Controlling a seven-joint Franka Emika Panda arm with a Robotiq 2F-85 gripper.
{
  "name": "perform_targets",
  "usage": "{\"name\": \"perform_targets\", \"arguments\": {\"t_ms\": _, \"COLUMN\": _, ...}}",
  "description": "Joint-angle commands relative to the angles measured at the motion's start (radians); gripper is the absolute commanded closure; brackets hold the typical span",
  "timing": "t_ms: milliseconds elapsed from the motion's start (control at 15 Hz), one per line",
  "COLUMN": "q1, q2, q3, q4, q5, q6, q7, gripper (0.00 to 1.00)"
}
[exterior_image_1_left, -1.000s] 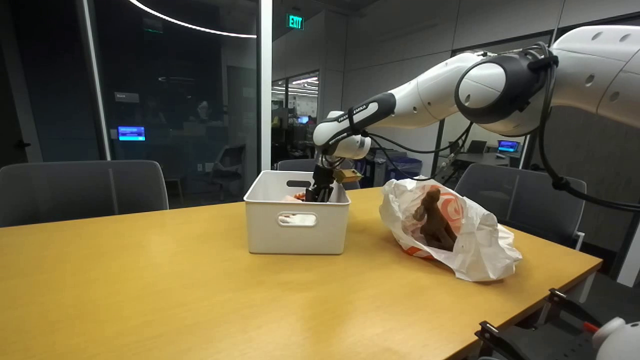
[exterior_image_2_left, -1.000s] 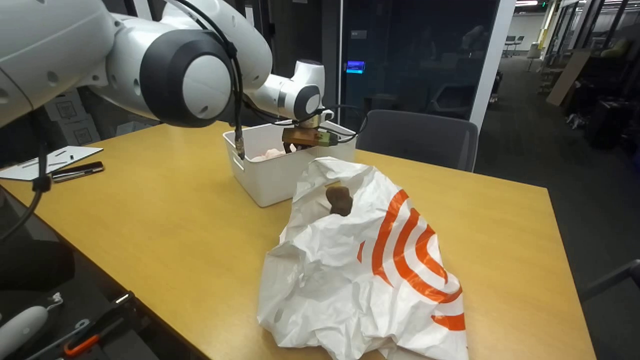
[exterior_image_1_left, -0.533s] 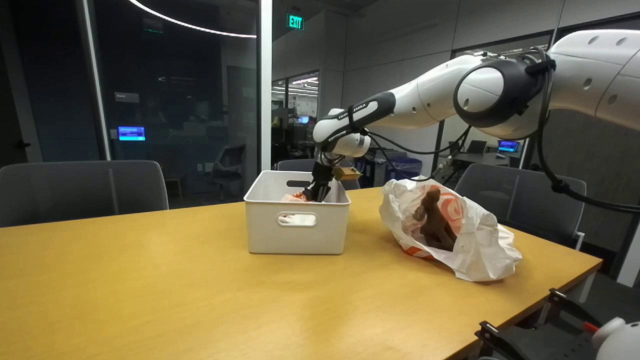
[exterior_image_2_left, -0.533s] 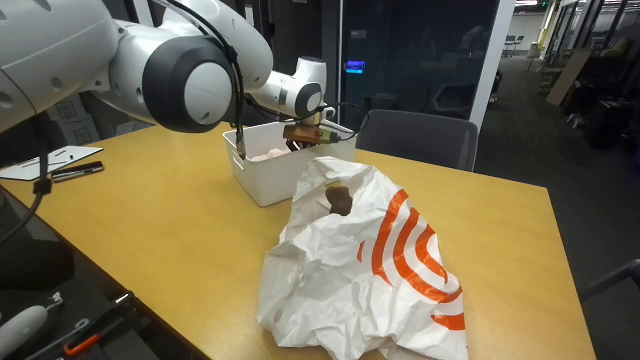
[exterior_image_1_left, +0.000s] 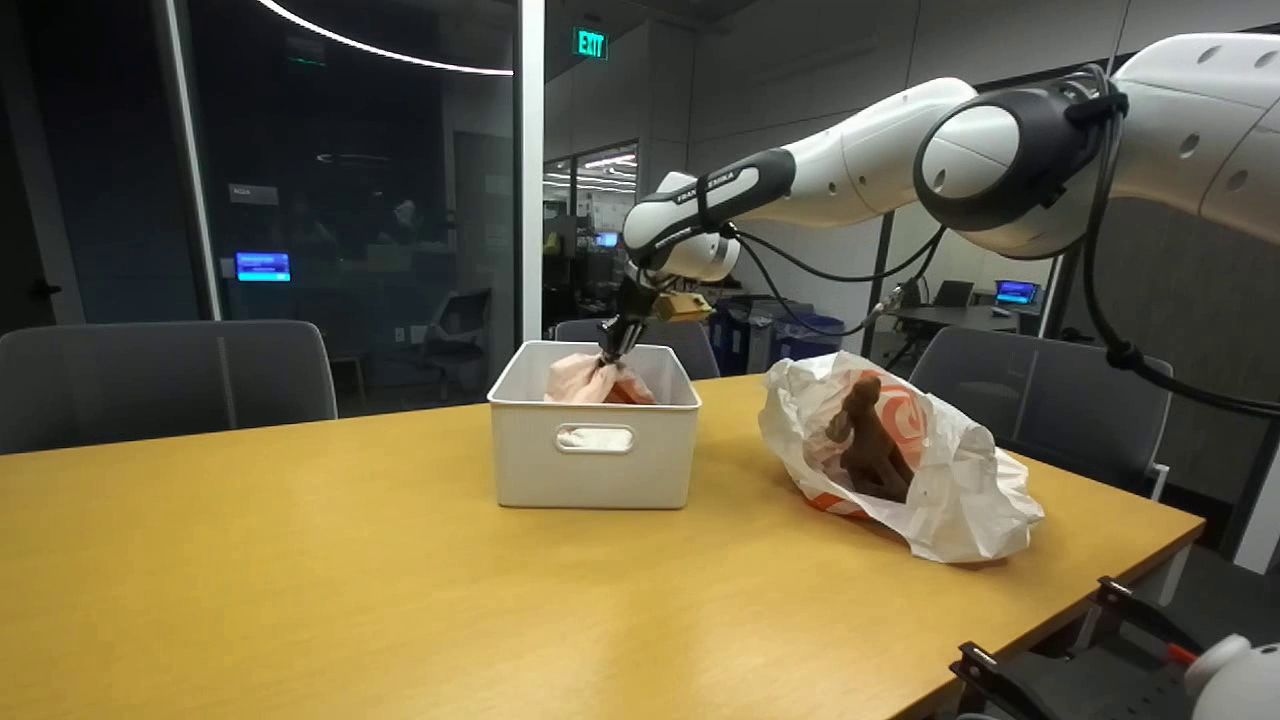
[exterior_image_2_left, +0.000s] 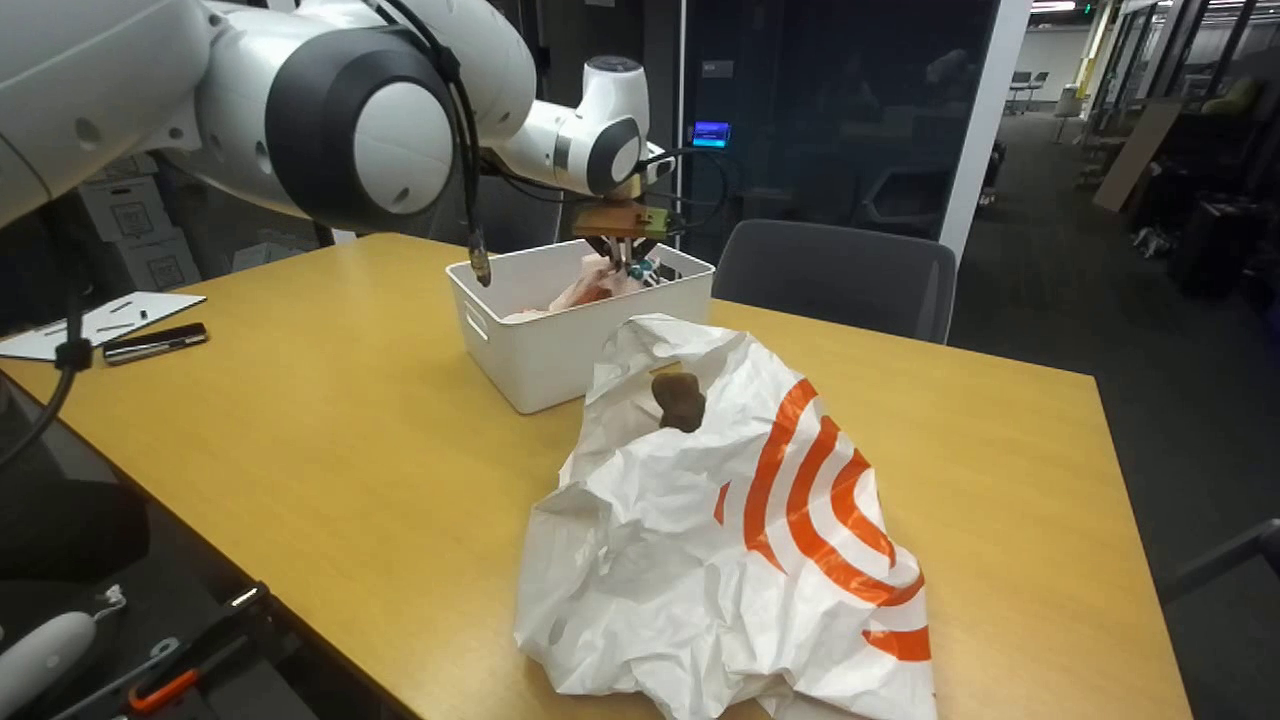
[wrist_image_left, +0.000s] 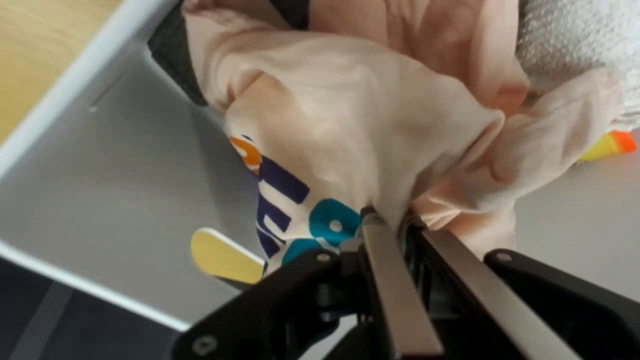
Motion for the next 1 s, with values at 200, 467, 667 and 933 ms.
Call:
{"name": "perform_targets", "arguments": {"t_ms": 200, "q1": 0.048, "q2": -0.143, "q3": -0.069, "q4": -0.135, "q5": -0.043, "q6": 0.197, "q7": 0.116, "gripper": 0.92}}
{"name": "perform_targets", "arguments": {"t_ms": 467, "q1": 0.143, "q2": -0.271, "q3": -0.194, "q4": -0.322, "q5": -0.114, "q6": 0.358, "q7": 0.334, "gripper": 0.92}}
{"name": "perform_targets", "arguments": {"t_ms": 667, "q1": 0.274, "q2": -0.353, "q3": -0.366, "q4": -0.449, "q5": -0.166, "q6": 0.432, "q7": 0.555, "gripper": 0.92}}
{"name": "perform_targets", "arguments": {"t_ms": 933, "q1": 0.520, "q2": -0.463, "q3": -0.648, "q4": -0.626, "q5": -0.210, "q6": 0.380, "q7": 0.845, "gripper": 0.92}}
